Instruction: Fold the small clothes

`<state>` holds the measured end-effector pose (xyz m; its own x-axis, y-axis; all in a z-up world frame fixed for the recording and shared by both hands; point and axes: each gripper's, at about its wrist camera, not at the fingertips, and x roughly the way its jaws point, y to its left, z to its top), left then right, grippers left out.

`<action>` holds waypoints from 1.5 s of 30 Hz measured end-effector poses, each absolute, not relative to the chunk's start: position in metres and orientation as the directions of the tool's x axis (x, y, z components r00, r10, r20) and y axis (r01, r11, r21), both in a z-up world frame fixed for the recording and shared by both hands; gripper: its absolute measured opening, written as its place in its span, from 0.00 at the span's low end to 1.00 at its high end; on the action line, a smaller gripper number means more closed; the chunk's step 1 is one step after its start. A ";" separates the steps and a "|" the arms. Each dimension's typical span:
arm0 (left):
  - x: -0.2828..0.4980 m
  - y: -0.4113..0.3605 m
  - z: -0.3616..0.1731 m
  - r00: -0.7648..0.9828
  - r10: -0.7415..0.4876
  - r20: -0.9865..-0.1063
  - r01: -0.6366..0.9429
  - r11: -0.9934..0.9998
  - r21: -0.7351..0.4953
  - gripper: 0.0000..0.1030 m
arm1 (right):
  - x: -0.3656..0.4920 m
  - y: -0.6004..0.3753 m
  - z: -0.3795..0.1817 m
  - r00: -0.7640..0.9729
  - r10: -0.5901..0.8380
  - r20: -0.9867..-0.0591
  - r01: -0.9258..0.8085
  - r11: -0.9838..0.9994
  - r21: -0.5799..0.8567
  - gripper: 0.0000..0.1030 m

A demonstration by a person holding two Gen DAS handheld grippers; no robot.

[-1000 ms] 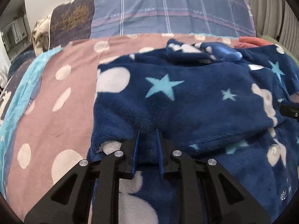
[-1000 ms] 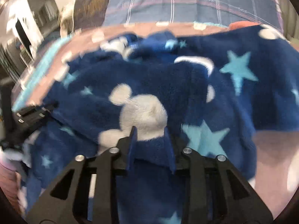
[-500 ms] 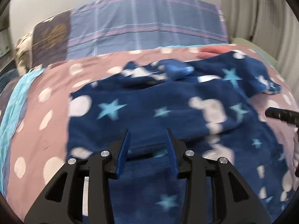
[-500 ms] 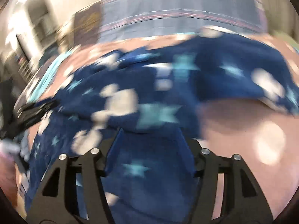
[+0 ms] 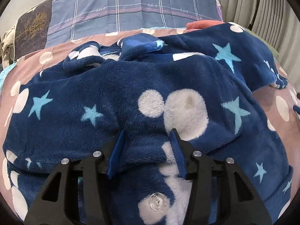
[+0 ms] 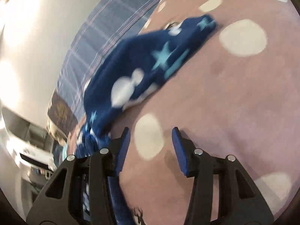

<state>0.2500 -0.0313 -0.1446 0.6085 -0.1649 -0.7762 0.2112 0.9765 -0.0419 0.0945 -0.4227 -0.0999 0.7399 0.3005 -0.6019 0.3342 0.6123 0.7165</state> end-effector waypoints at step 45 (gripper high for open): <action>0.237 0.075 -0.114 0.571 -0.654 -0.496 0.228 0.707 -0.670 0.60 | 0.224 -0.140 -0.060 0.568 0.642 -0.514 -0.359 0.756 0.548 0.08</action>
<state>0.2366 0.0754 -0.1143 0.5713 -0.6539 -0.4960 0.2278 0.7070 -0.6696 0.2236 -0.1400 -0.0601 0.5682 0.6423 -0.5144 -0.3585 0.7559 0.5478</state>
